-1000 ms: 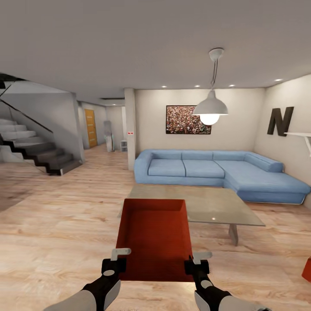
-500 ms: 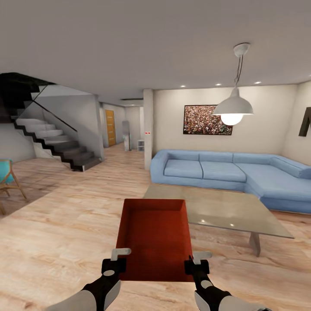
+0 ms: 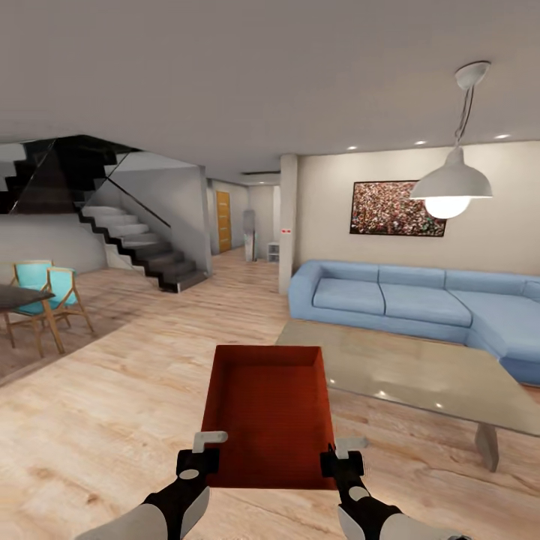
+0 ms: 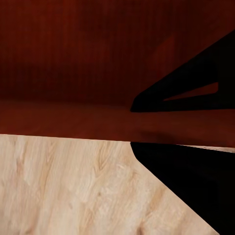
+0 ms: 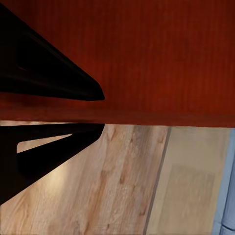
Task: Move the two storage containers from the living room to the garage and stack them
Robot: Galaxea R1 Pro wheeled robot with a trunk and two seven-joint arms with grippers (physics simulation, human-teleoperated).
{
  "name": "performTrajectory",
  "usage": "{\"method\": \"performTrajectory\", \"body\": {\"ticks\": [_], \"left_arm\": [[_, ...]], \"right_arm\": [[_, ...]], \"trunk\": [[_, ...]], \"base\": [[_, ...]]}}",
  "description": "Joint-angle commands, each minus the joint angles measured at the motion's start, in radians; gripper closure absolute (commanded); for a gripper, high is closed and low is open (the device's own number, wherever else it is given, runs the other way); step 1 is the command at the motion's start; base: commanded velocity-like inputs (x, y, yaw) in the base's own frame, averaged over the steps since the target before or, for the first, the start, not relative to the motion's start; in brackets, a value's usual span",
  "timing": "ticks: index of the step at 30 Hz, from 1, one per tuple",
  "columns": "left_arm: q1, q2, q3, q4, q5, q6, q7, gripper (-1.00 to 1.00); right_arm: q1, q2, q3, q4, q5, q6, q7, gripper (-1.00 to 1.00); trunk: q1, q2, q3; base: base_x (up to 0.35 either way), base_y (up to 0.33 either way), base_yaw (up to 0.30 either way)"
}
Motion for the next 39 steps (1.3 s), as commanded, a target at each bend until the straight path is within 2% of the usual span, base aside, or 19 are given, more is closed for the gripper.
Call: {"method": "performTrajectory", "body": {"ticks": [1, 18, 39], "left_arm": [[-0.002, 0.000, 0.026, -0.004, -0.012, -0.013, 0.032, 1.00], [-0.002, 0.000, 0.026, -0.009, -0.011, -0.012, 0.028, 1.00], [-0.002, 0.000, 0.029, -0.011, -0.008, -0.009, 0.028, 1.00]], "right_arm": [[0.000, 0.000, 0.002, 0.004, -0.023, -0.004, -0.002, 1.00], [0.000, -0.001, 0.002, 0.004, -0.023, -0.004, -0.002, 1.00], [0.000, 0.000, 0.002, 0.004, -0.023, -0.004, -0.002, 1.00]], "trunk": [[0.000, -0.001, -0.002], [0.000, -0.001, -0.002], [0.000, -0.001, -0.002]], "base": [[0.000, 0.000, 0.275], [0.064, 0.000, 0.275], [0.304, 0.000, 0.253]]}}
